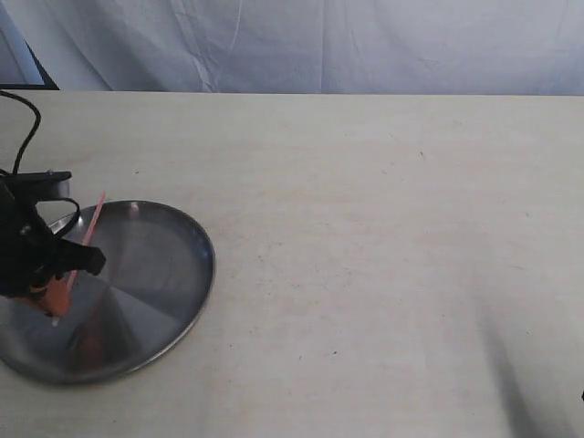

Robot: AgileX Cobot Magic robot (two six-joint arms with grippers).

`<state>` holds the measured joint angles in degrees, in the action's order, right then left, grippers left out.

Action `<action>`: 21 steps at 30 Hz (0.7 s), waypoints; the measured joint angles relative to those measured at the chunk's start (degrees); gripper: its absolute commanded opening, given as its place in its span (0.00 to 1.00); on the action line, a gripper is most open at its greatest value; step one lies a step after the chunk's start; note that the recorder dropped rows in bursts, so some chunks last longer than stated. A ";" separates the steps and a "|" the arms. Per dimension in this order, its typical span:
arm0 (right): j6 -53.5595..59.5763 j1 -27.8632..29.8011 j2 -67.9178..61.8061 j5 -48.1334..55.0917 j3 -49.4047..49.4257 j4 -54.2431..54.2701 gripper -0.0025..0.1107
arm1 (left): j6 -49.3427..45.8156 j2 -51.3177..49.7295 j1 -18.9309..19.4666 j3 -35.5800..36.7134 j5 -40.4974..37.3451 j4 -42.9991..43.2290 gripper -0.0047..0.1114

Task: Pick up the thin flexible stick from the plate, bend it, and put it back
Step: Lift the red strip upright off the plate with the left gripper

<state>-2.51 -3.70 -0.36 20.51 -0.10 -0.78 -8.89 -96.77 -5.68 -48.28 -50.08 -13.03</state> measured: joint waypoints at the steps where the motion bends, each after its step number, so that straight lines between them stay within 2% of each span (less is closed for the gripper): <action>1: 0.00 0.00 0.00 0.00 0.00 0.00 0.01 | -1.32 0.53 0.00 0.00 0.00 -1.74 0.04; 7: 0.00 0.00 0.00 0.00 0.00 0.00 0.01 | -12.11 5.01 0.00 0.08 -1.94 -12.42 0.04; 16: 0.61 0.00 0.00 0.00 0.00 -2.62 0.01 | -35.16 8.41 0.00 0.08 -13.56 -38.44 0.04; 21: 0.50 0.00 0.00 -2.91 0.00 -3.37 0.01 | -42.26 8.41 -2.04 0.08 -18.03 -45.12 0.04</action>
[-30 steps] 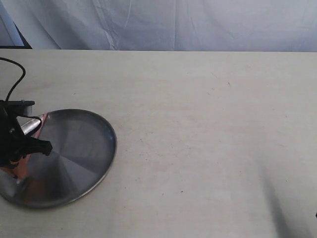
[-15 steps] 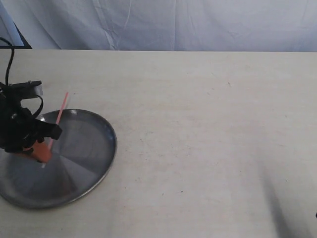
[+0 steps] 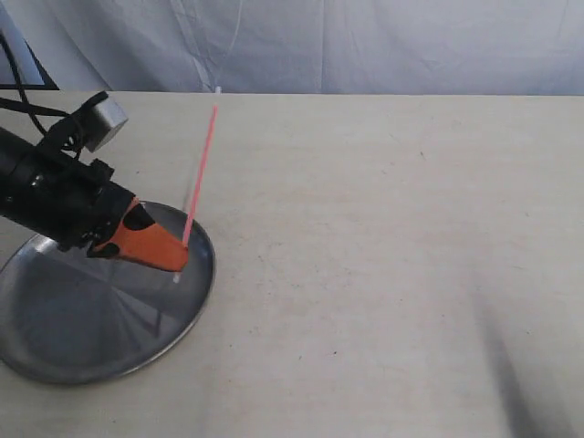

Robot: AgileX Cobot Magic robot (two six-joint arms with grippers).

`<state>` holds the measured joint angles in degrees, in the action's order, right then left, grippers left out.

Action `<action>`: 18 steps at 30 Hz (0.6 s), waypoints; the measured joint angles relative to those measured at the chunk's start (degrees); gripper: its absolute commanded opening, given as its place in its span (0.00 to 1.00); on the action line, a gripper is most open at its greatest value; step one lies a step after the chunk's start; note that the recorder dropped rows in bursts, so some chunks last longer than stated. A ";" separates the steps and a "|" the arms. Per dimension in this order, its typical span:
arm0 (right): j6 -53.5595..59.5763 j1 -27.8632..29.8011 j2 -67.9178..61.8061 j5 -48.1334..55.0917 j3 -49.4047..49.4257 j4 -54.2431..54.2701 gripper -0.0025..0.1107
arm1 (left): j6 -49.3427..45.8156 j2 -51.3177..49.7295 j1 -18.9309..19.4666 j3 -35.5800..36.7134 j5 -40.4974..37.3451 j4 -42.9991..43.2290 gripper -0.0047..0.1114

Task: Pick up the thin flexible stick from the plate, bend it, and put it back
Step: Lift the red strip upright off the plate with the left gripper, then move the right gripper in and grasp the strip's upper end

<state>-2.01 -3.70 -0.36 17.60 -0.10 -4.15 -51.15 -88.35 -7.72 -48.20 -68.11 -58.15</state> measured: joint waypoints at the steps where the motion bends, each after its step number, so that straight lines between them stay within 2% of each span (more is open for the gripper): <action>1: -0.81 0.00 0.00 -2.40 0.00 1.34 0.01 | -0.78 0.00 -1.01 0.00 -0.27 -0.86 0.04; 6: -9.47 0.00 0.00 -22.10 0.00 21.24 0.01 | -3.36 0.00 -6.21 0.00 -0.52 -2.55 0.04; 10: -22.02 0.00 0.00 -31.86 0.00 34.77 0.01 | -4.86 0.00 -7.92 0.00 -0.87 -3.94 0.04; 13: -28.69 0.00 0.00 -32.14 0.00 36.77 0.01 | -5.86 0.00 -8.20 0.00 -1.00 -4.90 0.04; 18: -37.36 0.00 -1.88 -23.43 -3.11 32.10 0.01 | -7.33 0.00 -8.24 0.00 -1.23 -6.65 0.04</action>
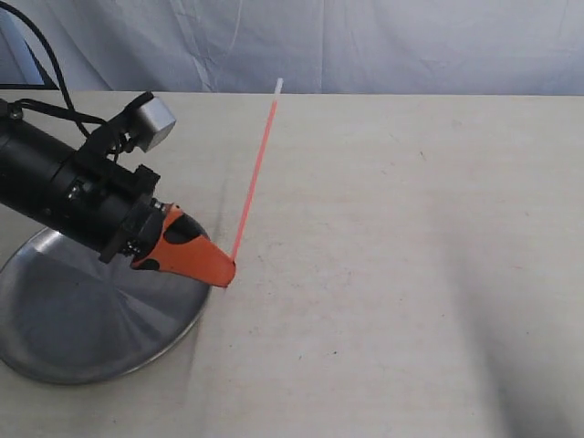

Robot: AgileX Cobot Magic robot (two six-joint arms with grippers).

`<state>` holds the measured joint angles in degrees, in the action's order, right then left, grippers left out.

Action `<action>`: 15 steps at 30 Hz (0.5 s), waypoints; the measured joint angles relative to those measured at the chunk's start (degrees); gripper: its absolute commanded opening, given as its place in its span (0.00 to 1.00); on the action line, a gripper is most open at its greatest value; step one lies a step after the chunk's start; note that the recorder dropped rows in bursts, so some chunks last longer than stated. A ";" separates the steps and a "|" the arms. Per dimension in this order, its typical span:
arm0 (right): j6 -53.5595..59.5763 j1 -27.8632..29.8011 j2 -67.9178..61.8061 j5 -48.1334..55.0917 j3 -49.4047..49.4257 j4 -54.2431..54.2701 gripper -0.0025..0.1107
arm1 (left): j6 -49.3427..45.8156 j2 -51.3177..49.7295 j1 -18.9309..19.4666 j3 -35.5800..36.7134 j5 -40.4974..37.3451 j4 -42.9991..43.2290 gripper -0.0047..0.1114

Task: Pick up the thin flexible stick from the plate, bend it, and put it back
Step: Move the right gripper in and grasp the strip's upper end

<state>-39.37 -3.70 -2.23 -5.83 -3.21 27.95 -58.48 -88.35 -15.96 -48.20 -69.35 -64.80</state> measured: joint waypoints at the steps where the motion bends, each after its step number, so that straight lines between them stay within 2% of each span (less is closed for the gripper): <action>1: -0.46 0.00 -1.31 1.36 -1.73 -1.14 0.01 | 0.00 0.00 0.00 0.00 0.00 -0.12 0.04; 6: 1.65 0.00 -15.62 11.79 -13.33 -6.69 0.02 | -0.28 0.00 0.00 0.00 0.00 -0.70 0.04; 10: 12.49 0.00 -29.16 17.90 -22.84 -1.67 0.04 | -0.28 0.00 0.00 0.00 0.00 -1.23 0.04; 12: 23.35 -0.25 -37.13 20.44 -27.04 6.12 0.16 | -0.28 0.00 0.00 0.00 0.00 -1.59 0.04; 15: 42.91 -2.44 -46.60 25.29 -32.38 21.94 0.40 | -0.28 0.00 0.00 0.00 0.00 -1.81 0.04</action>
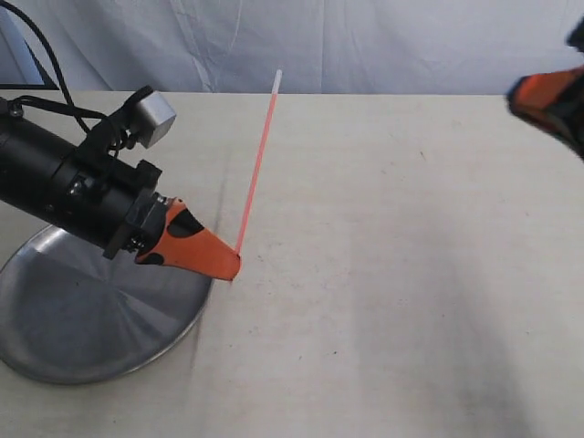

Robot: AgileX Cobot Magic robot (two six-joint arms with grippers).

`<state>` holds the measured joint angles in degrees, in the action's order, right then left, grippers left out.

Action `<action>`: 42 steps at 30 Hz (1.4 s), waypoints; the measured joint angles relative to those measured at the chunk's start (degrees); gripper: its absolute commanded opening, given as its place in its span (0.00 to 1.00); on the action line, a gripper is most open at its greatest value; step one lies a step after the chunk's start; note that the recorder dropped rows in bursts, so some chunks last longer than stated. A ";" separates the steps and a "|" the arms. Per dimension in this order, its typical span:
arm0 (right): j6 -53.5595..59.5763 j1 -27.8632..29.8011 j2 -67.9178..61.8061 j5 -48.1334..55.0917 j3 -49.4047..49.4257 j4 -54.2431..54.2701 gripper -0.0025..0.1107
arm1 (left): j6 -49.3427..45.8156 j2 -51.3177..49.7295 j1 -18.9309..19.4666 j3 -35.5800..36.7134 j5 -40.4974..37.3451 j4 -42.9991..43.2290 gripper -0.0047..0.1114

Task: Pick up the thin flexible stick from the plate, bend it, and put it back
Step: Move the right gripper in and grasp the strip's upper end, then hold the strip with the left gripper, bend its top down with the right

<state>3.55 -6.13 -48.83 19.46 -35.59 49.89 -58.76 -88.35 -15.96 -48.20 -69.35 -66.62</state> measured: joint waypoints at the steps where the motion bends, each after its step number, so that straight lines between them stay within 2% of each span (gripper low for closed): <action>1: 6.25 -0.85 -3.38 2.16 -1.75 5.47 0.48 | -0.12 0.00 0.00 0.00 0.00 -0.28 0.04; 3: 16.04 -2.41 -9.38 6.10 -4.46 14.43 0.54 | -0.23 0.00 0.00 0.00 0.00 -0.54 0.04; 9: 36.06 -7.81 -26.17 10.81 -12.33 32.13 0.53 | -0.72 0.00 0.00 0.00 0.00 -0.77 0.04; 13: 40.69 -11.65 -33.46 11.42 -17.45 37.07 0.53 | -1.20 0.00 0.00 0.00 0.00 -1.63 0.04; 19: 43.24 -14.82 -38.59 11.85 -21.32 38.94 0.52 | -1.44 0.00 0.00 0.00 0.00 -1.86 0.04; 20: 43.60 -15.36 -39.44 11.85 -21.89 39.07 0.48 | -1.44 0.00 0.00 0.00 0.00 -1.86 0.04; 22: 43.83 -16.36 -40.77 11.60 -22.48 39.18 0.25 | -1.44 0.00 0.00 0.00 0.00 -1.86 0.04; 23: 43.94 -16.57 -41.15 11.47 -22.48 39.47 0.09 | -1.44 0.00 0.00 0.00 0.00 -1.86 0.04; 24: 44.02 -16.81 -41.43 11.24 -22.48 39.68 0.02 | -1.44 0.00 0.00 0.00 0.00 -1.86 0.04; 30: 44.02 -16.81 -41.51 10.49 -22.48 40.15 0.02 | -1.44 0.00 0.00 0.00 0.00 -1.86 0.04; 34: 44.02 -16.81 -41.51 10.35 -22.62 40.47 0.02 | -1.44 0.00 0.00 0.00 0.00 -2.73 0.13; 39: 44.02 -16.81 -41.51 10.35 -22.62 41.59 0.02 | -1.44 0.00 0.00 0.00 0.00 -3.33 0.36; 42: 44.07 -16.81 -41.51 10.46 -22.62 41.78 0.02 | -1.44 0.00 0.00 0.00 0.00 -3.33 0.45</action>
<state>47.62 -22.94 -90.35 29.92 -58.20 91.67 -60.20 -88.35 -15.96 -48.20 -69.35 -69.94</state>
